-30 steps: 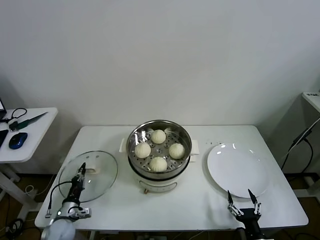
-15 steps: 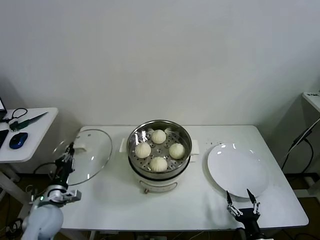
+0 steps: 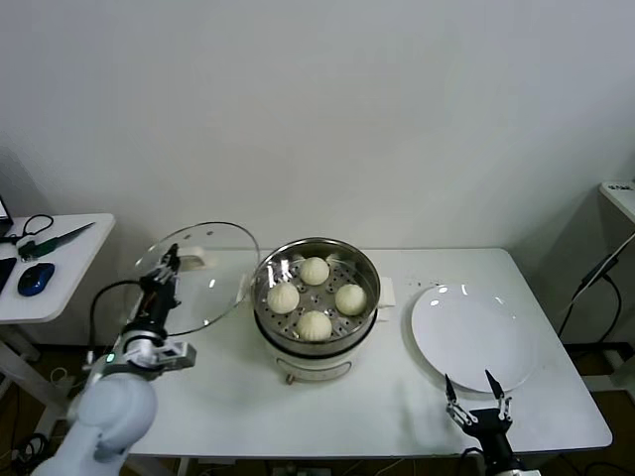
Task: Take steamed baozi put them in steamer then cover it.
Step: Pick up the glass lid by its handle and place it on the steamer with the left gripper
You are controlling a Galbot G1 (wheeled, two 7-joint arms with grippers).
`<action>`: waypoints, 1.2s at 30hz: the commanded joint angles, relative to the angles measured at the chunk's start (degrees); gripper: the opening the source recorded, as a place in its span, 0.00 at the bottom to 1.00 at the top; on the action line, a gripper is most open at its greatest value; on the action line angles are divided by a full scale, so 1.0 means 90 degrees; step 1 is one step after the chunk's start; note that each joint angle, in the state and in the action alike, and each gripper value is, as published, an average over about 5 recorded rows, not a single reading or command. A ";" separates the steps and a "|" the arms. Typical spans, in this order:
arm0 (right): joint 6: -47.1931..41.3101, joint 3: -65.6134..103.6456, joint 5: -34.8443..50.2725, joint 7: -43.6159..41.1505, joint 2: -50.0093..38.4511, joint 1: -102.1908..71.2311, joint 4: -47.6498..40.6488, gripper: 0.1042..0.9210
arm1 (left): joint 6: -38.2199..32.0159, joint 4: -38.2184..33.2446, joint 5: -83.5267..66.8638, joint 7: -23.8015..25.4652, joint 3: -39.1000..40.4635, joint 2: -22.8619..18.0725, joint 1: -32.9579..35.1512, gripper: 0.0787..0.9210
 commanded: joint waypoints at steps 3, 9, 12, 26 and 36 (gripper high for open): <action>0.0014 0.0000 -0.0001 -0.0033 -0.0057 0.0040 -0.0033 0.88 | 0.1226 -0.0575 0.0908 0.0608 0.1601 -0.0403 -0.0665 0.07; 0.0005 0.0050 0.0010 -0.0053 -0.0063 0.0089 -0.0034 0.88 | 0.1541 -0.0228 0.1854 0.0947 0.2496 -0.1081 -0.1179 0.07; 0.0003 0.0081 0.0024 -0.0095 -0.0074 0.0086 0.0003 0.88 | 0.1612 -0.0050 0.2230 0.1022 0.2830 -0.1538 -0.1324 0.07; 0.0113 0.0142 0.0095 -0.0152 -0.0082 -0.0012 0.0075 0.88 | 0.1629 0.1157 0.3355 0.0785 0.3376 -0.3081 -0.1373 0.07; 0.0179 0.0153 0.0076 -0.0135 -0.0029 -0.0036 0.0064 0.88 | 0.1490 0.1708 0.3663 0.0629 0.3298 -0.3241 -0.1453 0.07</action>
